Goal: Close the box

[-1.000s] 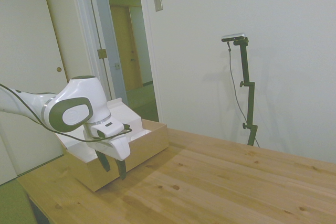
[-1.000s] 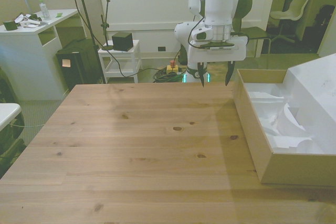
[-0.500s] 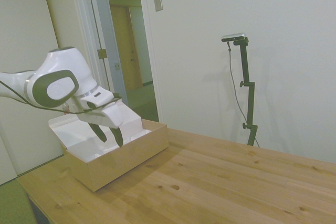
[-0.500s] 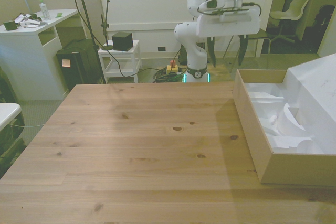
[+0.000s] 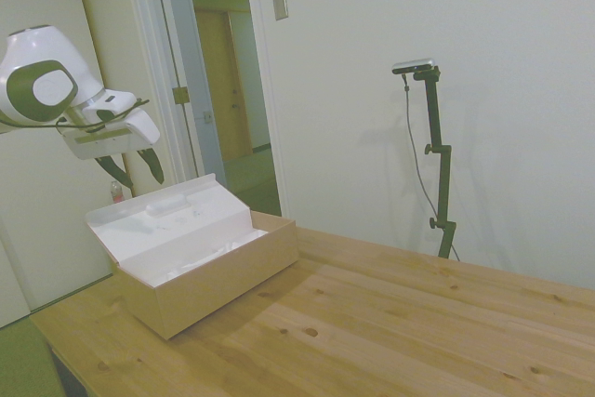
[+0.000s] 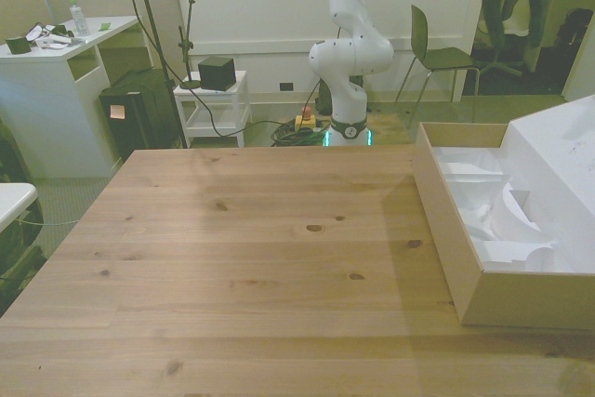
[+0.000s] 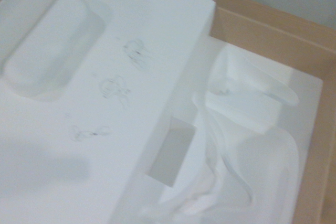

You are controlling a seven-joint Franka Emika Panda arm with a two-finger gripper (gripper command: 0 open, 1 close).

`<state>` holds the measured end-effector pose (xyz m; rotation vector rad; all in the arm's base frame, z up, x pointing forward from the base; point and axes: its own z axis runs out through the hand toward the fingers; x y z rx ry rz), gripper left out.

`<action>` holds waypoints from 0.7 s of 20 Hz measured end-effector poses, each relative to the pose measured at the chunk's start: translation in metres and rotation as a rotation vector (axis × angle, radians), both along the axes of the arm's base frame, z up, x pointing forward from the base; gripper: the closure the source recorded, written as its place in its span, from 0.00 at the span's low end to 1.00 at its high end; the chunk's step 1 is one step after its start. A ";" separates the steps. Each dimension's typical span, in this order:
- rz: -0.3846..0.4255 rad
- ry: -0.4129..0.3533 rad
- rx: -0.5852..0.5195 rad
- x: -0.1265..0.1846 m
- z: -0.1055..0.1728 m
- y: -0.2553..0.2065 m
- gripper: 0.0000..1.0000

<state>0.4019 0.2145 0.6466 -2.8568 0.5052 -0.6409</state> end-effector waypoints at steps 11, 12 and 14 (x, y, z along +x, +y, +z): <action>0.193 0.010 -0.137 0.030 -0.008 0.163 0.00; 0.209 0.012 -0.152 0.035 -0.012 0.180 0.00; 0.242 0.016 -0.185 0.045 -0.023 0.211 0.00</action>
